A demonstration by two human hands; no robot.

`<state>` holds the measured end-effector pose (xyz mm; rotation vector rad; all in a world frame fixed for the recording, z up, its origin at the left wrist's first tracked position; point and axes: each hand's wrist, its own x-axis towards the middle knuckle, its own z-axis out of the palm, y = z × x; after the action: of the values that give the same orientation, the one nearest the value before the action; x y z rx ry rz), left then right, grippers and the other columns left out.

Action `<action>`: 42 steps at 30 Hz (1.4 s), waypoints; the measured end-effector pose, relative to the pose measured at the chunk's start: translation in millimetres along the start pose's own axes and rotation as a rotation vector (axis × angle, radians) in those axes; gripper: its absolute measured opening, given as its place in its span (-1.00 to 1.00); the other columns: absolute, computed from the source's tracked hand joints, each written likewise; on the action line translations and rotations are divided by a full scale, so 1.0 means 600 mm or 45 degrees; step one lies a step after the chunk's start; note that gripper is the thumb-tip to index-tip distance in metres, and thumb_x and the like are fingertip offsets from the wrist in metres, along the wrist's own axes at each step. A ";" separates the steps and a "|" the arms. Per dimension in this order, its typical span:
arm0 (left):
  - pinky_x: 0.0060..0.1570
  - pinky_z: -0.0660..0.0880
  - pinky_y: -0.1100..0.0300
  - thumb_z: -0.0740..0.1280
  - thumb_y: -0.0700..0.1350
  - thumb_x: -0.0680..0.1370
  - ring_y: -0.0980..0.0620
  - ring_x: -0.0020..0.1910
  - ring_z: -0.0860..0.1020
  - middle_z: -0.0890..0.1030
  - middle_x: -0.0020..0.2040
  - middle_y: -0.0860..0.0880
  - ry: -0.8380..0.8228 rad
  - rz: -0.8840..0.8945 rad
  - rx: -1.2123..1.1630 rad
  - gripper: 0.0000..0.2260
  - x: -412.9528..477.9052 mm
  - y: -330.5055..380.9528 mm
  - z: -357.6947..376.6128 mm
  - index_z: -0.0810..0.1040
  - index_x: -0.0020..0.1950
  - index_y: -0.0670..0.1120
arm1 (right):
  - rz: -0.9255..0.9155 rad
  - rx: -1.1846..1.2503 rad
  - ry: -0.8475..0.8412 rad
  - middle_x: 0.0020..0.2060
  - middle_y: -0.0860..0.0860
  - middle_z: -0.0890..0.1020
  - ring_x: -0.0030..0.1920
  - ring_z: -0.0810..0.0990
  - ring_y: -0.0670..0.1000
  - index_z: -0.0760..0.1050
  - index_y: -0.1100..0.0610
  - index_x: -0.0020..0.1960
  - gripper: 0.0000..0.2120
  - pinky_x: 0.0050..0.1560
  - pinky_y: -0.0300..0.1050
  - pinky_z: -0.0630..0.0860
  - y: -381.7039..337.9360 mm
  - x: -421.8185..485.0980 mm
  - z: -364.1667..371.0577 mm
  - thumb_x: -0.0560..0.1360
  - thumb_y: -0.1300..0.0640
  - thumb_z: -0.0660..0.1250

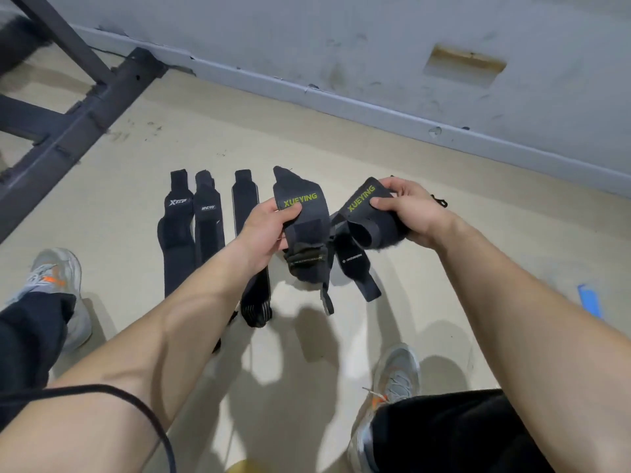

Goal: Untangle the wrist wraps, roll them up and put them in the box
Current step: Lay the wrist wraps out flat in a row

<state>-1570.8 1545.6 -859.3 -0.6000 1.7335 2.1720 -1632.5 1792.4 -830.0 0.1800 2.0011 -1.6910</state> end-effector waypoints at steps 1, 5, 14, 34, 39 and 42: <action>0.11 0.65 -0.01 0.30 -0.18 0.68 -0.04 0.14 0.70 0.72 0.18 -0.08 -0.008 0.012 -0.007 -0.79 -0.008 0.013 0.004 0.61 0.29 -0.11 | -0.024 0.016 -0.021 -0.15 0.11 0.69 -0.32 0.69 0.00 0.55 0.16 0.19 -0.79 -0.40 -0.23 0.56 -0.020 -0.018 -0.002 0.61 0.36 0.29; -0.09 0.67 0.12 0.31 -0.17 0.68 0.01 -0.03 0.74 0.75 0.02 -0.03 -0.033 0.052 -0.050 -0.90 -0.032 0.061 0.014 0.62 0.13 -0.07 | -0.093 0.046 -0.071 -0.08 0.12 0.73 -0.08 0.70 0.14 0.62 0.10 0.13 -0.71 0.11 0.11 0.57 -0.053 -0.055 -0.018 0.54 0.40 0.30; -0.07 0.67 0.14 0.31 -0.20 0.68 -0.02 0.02 0.74 0.75 0.05 -0.08 -0.020 0.037 -0.161 -0.90 -0.039 0.077 0.029 0.62 0.14 -0.11 | -0.102 0.270 -0.182 0.05 0.23 0.64 0.00 0.65 0.20 0.53 0.11 0.22 -0.59 0.12 0.06 0.59 -0.054 -0.092 -0.021 0.53 0.51 0.21; 0.16 0.63 -0.12 0.18 -0.20 0.72 -0.21 0.17 0.68 0.68 0.20 -0.27 0.058 -0.222 -0.726 -0.71 0.004 0.076 0.023 0.52 0.38 -0.28 | -0.040 -0.310 -0.151 -0.41 -0.14 0.47 -0.29 0.49 -0.06 0.54 0.16 0.04 -0.79 -0.18 -0.27 0.45 0.018 -0.039 0.095 0.48 0.20 0.52; -0.17 0.70 -0.04 0.18 -0.31 0.69 -0.19 -0.11 0.74 0.69 0.08 -0.30 0.330 -0.146 -0.801 -0.71 0.014 0.074 0.015 0.45 0.41 -0.34 | -0.048 -0.086 -0.252 -0.29 0.07 0.43 -0.10 0.47 0.07 0.48 0.09 -0.13 -0.84 0.13 0.02 0.54 0.014 -0.037 0.091 0.57 0.12 0.42; -0.42 0.64 0.07 0.18 -0.37 0.68 -0.16 -0.34 0.72 0.65 -0.04 -0.28 0.477 -0.125 -0.824 -0.70 0.020 0.073 0.012 0.42 0.41 -0.35 | -0.007 0.044 -0.239 -0.20 0.08 0.62 -0.15 0.51 0.10 0.51 0.07 -0.12 -0.87 -0.01 -0.03 0.48 0.003 -0.039 0.087 0.57 0.12 0.43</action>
<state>-1603.2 1542.1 -827.0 -1.2837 1.0657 2.6657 -1596.6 1748.4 -825.9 0.0264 1.8370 -1.6806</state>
